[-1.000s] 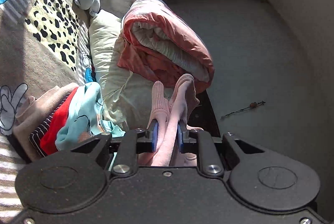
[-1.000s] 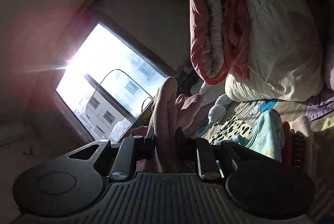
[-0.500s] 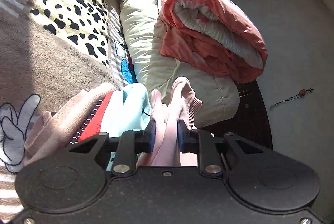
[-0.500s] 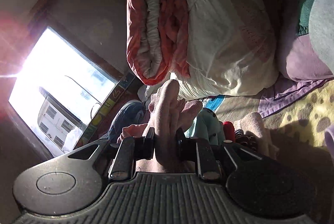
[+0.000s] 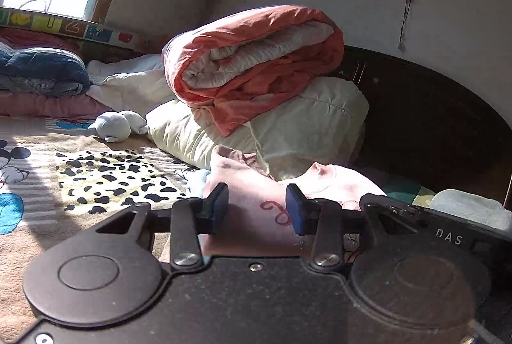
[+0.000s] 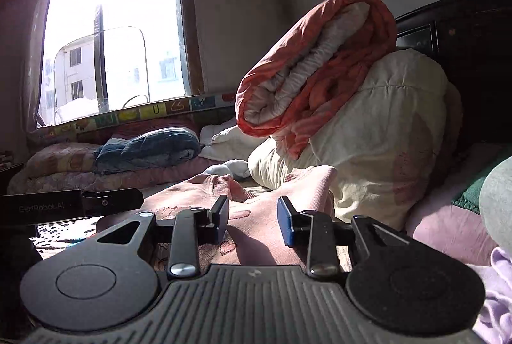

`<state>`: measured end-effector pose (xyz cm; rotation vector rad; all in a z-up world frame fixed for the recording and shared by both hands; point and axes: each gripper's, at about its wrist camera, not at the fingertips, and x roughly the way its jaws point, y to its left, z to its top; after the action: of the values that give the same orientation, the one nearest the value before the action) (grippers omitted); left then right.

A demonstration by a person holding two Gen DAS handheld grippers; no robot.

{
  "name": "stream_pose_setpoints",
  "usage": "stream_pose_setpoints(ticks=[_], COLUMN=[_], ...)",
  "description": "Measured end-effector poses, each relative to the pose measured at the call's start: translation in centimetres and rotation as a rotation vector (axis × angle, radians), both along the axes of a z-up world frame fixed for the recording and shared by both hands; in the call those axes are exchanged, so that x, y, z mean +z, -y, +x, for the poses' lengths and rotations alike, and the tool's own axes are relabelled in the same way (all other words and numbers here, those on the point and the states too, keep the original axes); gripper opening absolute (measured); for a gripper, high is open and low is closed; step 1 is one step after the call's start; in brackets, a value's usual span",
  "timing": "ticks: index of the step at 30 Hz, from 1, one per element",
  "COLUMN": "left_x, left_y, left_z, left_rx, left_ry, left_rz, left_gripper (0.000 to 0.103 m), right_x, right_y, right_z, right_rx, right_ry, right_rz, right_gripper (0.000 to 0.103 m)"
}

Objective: Fold clothes
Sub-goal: 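Carry the sweatshirt with both tools to the stack of folded clothes, then lower the sweatshirt onto the stack and open both tools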

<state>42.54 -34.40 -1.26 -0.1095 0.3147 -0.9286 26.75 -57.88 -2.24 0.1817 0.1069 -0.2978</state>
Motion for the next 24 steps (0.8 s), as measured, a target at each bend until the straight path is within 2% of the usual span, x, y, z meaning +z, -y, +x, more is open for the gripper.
stream_pose_setpoints(ticks=[1,2,5,7,9,11,12,14,15,17,21,24], left_x=[-0.6,-1.2,-1.7,-1.0,-0.1,0.6,0.9,1.6,1.9,2.6,4.3,5.3], left_y=[0.6,0.7,1.2,1.1,0.8,0.1,-0.3,-1.0,-1.3,-2.0,-3.4,-4.7], left_z=[-0.5,-1.0,-1.2,-1.3,-1.7,-2.5,-3.0,-4.0,-4.5,-5.8,-8.3,-9.8], left_rx=[0.023,0.042,0.079,0.086,0.091,0.088,0.086,0.080,0.076,0.074,0.097,0.124], left_ry=[0.029,0.062,0.052,0.040,0.026,-0.021,-0.045,-0.101,-0.133,-0.173,-0.194,-0.202], left_rz=[0.062,0.086,0.114,0.119,0.122,0.125,0.127,0.137,0.144,0.153,0.197,0.202], left_gripper=[0.039,0.039,0.039,0.039,0.040,0.051,0.054,0.067,0.068,0.071,0.084,0.091], right_x=[-0.5,-0.9,-2.3,-1.7,-0.6,0.5,0.8,1.4,1.6,2.2,4.0,5.7], right_y=[0.2,0.5,1.2,1.5,0.9,0.1,-0.3,-1.1,-1.7,-3.0,-5.0,-5.7], right_z=[0.5,1.0,2.3,1.9,0.8,-1.0,-2.0,-3.9,-4.8,-6.7,-10.2,-11.6], right_rx=[0.009,0.017,0.042,0.038,0.023,0.030,0.026,0.021,0.022,0.013,-0.021,-0.057], right_ry=[-0.017,-0.034,-0.084,-0.085,-0.087,-0.088,-0.089,-0.103,-0.118,-0.138,-0.147,-0.192], right_rz=[0.011,0.021,0.054,0.093,0.093,0.138,0.178,0.251,0.273,0.299,0.335,0.310], right_gripper=[0.035,0.035,0.035,0.037,0.052,0.082,0.086,0.090,0.092,0.101,0.102,0.103])
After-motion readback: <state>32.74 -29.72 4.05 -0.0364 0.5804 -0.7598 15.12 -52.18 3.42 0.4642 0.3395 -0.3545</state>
